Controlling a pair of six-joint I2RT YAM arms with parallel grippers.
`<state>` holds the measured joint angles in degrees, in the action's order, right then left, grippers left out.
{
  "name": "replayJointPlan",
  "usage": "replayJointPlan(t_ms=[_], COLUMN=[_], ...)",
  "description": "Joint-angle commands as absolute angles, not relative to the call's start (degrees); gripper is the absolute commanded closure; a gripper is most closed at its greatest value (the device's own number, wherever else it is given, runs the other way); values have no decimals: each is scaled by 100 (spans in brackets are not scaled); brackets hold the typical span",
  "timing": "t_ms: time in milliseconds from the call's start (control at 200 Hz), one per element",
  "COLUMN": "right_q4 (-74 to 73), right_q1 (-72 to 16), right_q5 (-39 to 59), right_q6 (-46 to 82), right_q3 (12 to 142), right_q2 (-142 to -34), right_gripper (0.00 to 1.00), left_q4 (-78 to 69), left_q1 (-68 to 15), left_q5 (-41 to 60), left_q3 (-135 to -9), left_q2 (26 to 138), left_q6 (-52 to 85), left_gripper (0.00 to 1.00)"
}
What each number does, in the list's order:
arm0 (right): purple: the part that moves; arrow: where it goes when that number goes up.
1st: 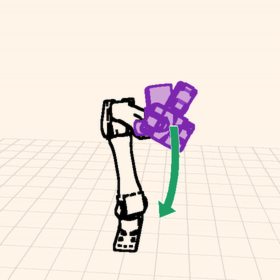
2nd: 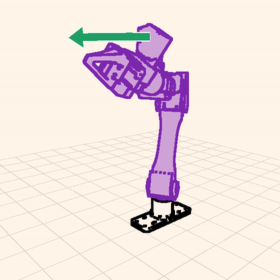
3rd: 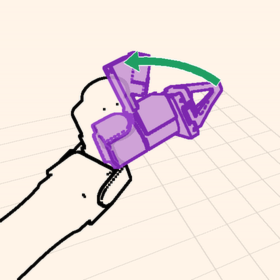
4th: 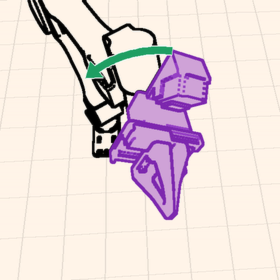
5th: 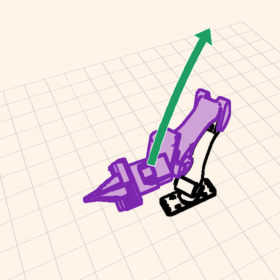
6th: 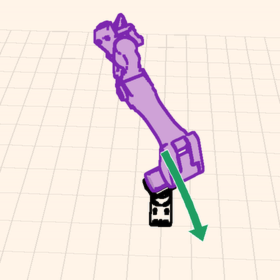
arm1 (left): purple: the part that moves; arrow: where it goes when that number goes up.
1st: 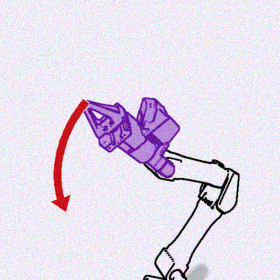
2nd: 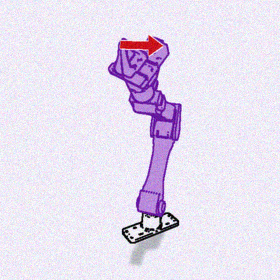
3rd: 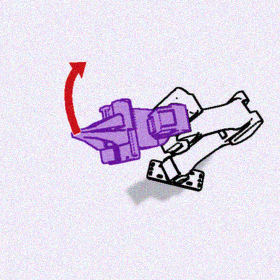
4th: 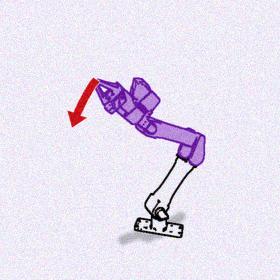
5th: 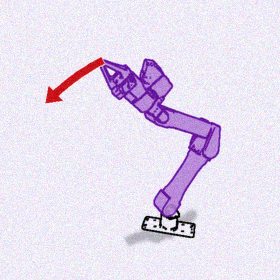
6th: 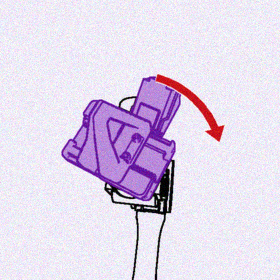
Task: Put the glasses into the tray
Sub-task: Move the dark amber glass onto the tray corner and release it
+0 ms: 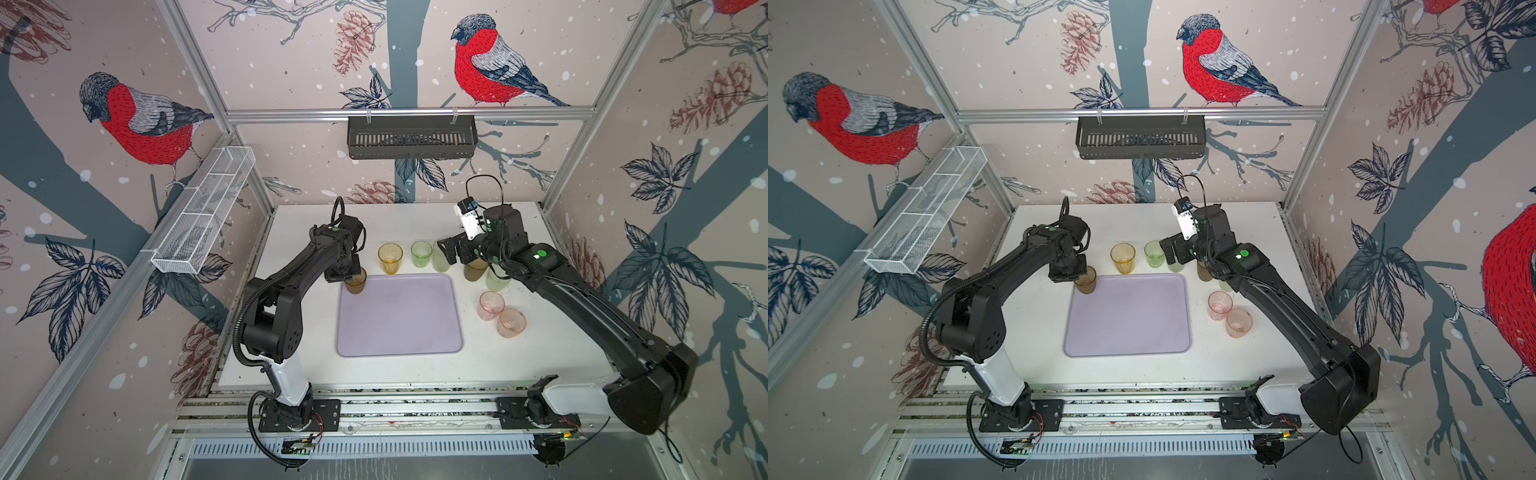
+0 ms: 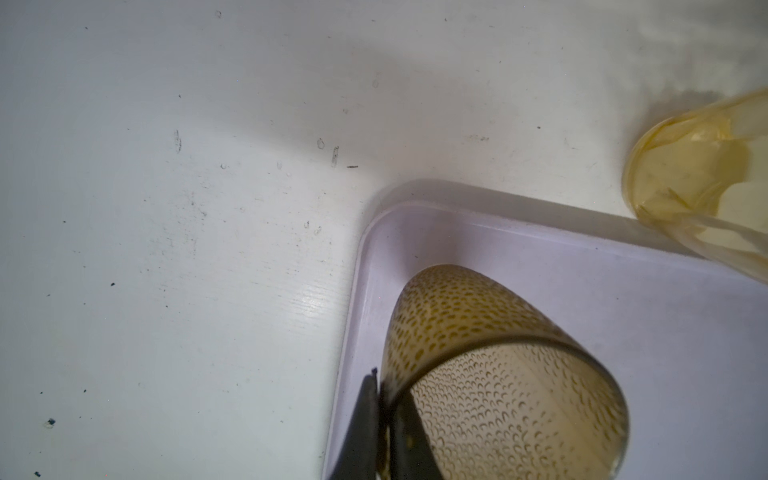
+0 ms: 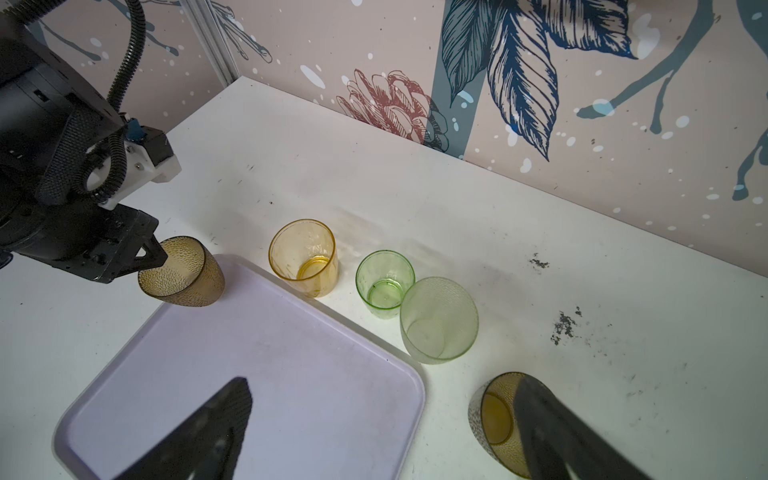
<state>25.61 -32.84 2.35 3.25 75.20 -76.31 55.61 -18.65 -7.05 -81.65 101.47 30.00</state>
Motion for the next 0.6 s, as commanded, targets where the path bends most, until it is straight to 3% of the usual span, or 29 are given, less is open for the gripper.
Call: replayJointPlan(t_ms=[0, 595], right_q4=[2426, 2389], right_q1=[-3357, -3626], right_q5=[277, 123], right_q6=[351, 222], right_q3=[7479, 7383], right_q2=[-7642, -7692], right_gripper=[1, 1], left_q4=[5478, 5239], left_q1=[-1894, -1956], left_q5=[-665, -669], left_q3=[-8043, -7660], left_q2=[10070, 10074], left_q6=[3122, 3256], left_gripper=[100, 99])
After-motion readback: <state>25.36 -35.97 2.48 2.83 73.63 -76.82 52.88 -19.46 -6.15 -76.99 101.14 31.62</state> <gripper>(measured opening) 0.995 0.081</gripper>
